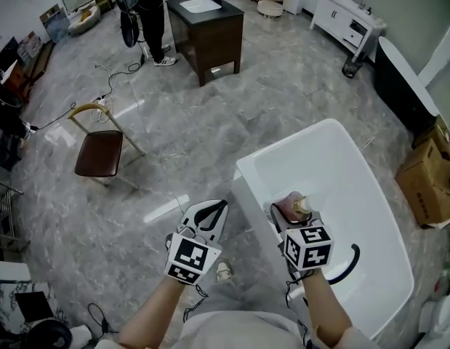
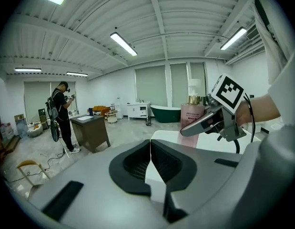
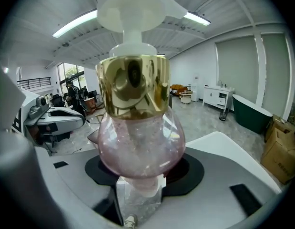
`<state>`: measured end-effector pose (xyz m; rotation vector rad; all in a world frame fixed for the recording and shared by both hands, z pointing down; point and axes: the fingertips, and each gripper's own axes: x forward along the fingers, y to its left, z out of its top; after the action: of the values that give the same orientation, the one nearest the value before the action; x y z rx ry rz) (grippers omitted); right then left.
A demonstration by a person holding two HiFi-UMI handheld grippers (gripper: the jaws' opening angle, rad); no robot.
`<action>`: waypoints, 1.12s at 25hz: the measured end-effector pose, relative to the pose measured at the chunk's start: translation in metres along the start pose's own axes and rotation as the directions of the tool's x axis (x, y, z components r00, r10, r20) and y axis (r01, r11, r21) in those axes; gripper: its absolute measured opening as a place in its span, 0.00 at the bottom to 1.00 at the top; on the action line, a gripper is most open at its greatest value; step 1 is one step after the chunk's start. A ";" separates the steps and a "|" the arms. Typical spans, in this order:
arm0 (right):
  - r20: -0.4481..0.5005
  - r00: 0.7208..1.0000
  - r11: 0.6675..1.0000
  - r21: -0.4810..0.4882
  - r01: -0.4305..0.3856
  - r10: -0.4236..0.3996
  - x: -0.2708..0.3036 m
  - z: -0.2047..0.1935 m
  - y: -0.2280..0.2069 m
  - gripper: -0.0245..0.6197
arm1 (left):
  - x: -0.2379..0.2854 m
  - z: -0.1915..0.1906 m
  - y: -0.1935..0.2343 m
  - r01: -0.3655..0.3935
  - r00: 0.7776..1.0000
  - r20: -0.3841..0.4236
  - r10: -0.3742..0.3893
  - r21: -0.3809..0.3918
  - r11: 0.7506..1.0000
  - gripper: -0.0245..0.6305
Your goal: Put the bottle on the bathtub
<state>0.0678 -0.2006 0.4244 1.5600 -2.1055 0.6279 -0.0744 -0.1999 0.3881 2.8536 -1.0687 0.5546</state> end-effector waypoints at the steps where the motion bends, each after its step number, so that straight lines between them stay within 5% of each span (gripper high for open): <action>1: -0.005 1.000 1.000 0.002 0.002 -0.002 0.007 0.001 -0.003 0.42 | 0.005 -0.002 0.005 0.001 1.000 -0.004 -0.001 -0.008 1.000 0.07; 15: -0.090 0.996 1.000 -0.023 -0.017 0.015 0.104 -0.021 -0.045 0.42 | 0.085 -0.057 0.028 -0.006 0.993 -0.118 -0.007 -0.110 0.994 0.07; 28: -0.089 0.996 1.000 -0.023 -0.017 0.015 0.184 -0.072 -0.078 0.42 | 0.146 -0.140 0.043 -0.048 0.972 -0.235 0.019 -0.117 0.992 0.07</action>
<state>0.1004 -0.3174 0.5988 1.4762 -2.0540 0.6627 -0.0440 -0.3016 0.5658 2.5920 -1.0712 0.7761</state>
